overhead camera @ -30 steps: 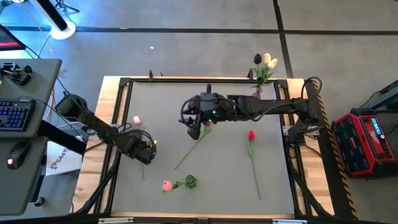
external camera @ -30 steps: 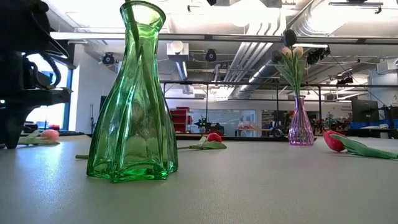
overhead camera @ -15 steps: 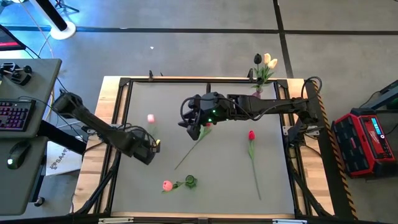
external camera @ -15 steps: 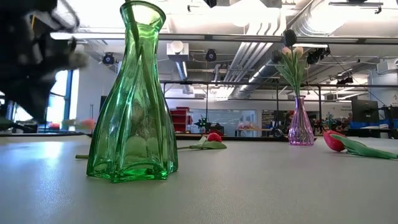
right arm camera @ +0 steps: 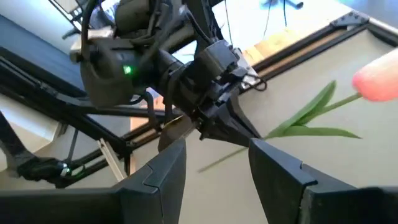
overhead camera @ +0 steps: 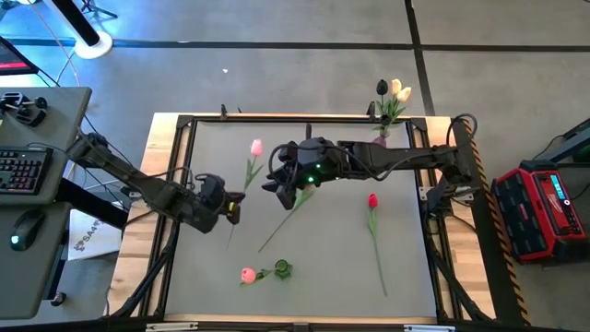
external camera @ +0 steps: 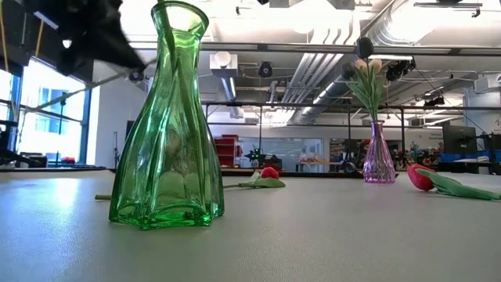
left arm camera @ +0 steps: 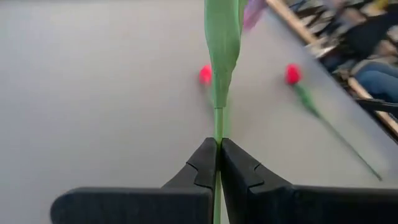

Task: Sort flowers into vase by color
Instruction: Put the pink flower into the green vase

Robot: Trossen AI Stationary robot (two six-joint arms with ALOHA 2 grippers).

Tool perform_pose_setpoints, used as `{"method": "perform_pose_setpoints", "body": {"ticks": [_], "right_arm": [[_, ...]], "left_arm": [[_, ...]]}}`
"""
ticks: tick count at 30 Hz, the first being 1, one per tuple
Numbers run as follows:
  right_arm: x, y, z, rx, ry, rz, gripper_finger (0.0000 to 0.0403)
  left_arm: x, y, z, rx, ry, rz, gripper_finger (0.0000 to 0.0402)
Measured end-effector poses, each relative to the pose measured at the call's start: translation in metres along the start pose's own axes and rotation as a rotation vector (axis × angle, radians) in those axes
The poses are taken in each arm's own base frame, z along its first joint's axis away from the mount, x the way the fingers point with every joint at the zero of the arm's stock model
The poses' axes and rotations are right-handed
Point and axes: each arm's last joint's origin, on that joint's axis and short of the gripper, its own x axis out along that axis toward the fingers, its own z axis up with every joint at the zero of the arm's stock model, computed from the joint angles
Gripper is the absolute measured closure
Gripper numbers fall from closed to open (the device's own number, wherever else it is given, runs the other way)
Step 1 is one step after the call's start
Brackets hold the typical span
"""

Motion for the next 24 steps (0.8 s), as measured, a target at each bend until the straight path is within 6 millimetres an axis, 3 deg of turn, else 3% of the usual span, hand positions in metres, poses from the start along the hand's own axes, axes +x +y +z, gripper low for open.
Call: {"method": "perform_pose_setpoints", "body": {"ticks": [14,24], "right_arm": [[-0.001,0.01,0.001,0.079,-0.124,-0.082,0.0241],[-0.003,0.023,0.009,-0.026,-0.233,-0.008,0.0242]], "left_arm": [[-0.014,-0.025,0.065,0.225,-0.328,-0.324,0.0401],[-0.016,-0.04,0.077,0.344,-0.402,-0.564,0.0401]]}}
